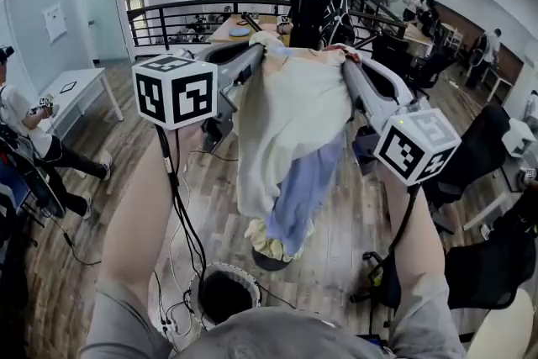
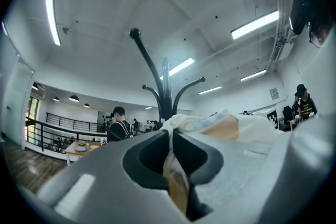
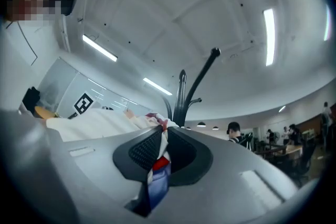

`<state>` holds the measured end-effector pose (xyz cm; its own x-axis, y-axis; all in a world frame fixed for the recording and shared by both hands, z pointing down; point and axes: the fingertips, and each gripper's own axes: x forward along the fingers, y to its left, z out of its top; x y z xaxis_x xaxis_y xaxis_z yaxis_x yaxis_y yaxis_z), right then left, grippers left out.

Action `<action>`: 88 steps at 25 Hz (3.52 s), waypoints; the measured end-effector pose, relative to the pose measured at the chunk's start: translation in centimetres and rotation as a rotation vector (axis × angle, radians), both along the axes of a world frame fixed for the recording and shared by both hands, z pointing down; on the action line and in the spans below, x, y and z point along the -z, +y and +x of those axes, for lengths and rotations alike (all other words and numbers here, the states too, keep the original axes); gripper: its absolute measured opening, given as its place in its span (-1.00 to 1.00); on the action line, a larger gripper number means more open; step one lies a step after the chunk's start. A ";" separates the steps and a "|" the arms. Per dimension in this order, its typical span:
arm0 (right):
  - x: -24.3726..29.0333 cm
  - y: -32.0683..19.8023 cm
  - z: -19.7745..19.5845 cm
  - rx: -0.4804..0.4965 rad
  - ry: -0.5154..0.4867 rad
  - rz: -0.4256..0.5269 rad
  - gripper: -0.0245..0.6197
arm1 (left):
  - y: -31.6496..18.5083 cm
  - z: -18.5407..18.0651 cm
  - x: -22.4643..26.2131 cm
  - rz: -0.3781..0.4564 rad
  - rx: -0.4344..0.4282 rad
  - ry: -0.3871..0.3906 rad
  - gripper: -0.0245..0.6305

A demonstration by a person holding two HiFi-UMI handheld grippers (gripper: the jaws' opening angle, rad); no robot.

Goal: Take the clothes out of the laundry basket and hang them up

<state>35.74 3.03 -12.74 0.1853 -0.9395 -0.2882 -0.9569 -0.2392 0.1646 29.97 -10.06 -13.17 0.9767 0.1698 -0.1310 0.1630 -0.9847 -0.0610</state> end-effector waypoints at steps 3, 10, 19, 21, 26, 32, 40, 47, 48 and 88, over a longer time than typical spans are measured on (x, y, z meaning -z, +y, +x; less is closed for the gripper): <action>-3.3 -1.5 -0.5 0.079 -0.079 -0.039 -0.77 | 0.7 1.3 -3.8 -0.066 -0.048 -0.059 -0.84; -8.2 -2.0 -2.7 0.213 -0.247 -0.049 -0.77 | 3.5 1.3 -10.2 -0.282 -0.179 -0.100 -0.84; -10.1 -1.3 -4.8 0.285 -0.355 -0.001 -0.77 | 4.3 -1.6 -13.2 -0.520 -0.240 -0.066 -0.84; -9.7 -0.8 -5.0 0.266 -0.346 0.013 -0.77 | 3.7 -2.4 -12.6 -0.488 -0.195 -0.034 -0.83; -8.6 1.5 -4.0 0.208 -0.313 0.052 -0.67 | 2.6 -3.8 -12.1 -0.375 -0.095 -0.016 -0.46; -8.9 5.4 -4.0 0.164 -0.253 0.024 -0.33 | 2.5 -5.7 -13.7 -0.256 -0.029 -0.073 -0.36; -8.8 8.5 -7.0 0.190 -0.206 0.015 -0.33 | 2.4 -9.0 -14.0 -0.217 0.025 -0.054 -0.36; -4.7 9.1 -13.8 0.403 -0.138 0.081 -0.35 | 3.6 -13.0 -11.7 -0.148 0.126 -0.023 -0.36; -4.5 8.9 -14.6 0.441 -0.130 0.081 -0.35 | 3.6 -13.4 -11.6 -0.147 0.142 -0.020 -0.36; -25.3 -11.7 -38.2 0.956 -0.135 -0.501 -0.82 | 1.0 -46.3 -29.4 -0.331 1.017 -0.209 -0.75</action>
<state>-2.46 -8.69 12.56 -0.6835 -0.7172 0.1360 -0.7293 0.6790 -0.0846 -16.38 -9.02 16.19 0.6486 -0.7434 0.1635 -0.7609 -0.6273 0.1662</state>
